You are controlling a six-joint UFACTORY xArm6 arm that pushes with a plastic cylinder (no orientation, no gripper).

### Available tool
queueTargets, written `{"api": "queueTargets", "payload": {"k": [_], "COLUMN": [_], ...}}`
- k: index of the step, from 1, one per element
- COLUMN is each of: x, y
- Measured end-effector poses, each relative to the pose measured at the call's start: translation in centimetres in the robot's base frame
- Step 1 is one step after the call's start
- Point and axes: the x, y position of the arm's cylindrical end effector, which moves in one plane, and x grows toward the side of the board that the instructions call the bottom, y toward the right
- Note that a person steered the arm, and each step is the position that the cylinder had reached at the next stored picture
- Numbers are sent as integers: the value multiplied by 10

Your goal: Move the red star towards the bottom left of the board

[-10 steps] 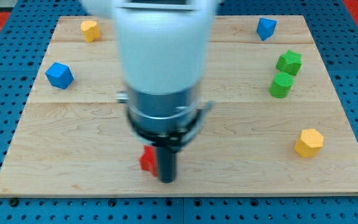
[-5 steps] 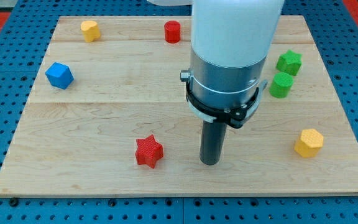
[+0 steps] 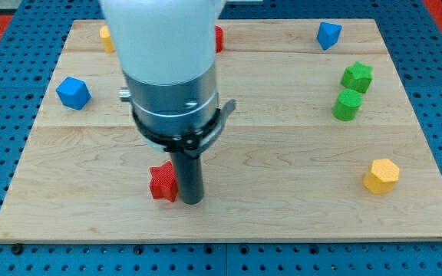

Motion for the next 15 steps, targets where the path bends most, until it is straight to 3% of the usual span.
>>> {"api": "queueTargets", "payload": {"k": [3,5,6,8,10,12,13,14,15], "x": [-19,-77,-29,-21,-6,-19,-28,-22,34], "y": [16,18,64,-73,-14,-106,-103,-22,-36]}}
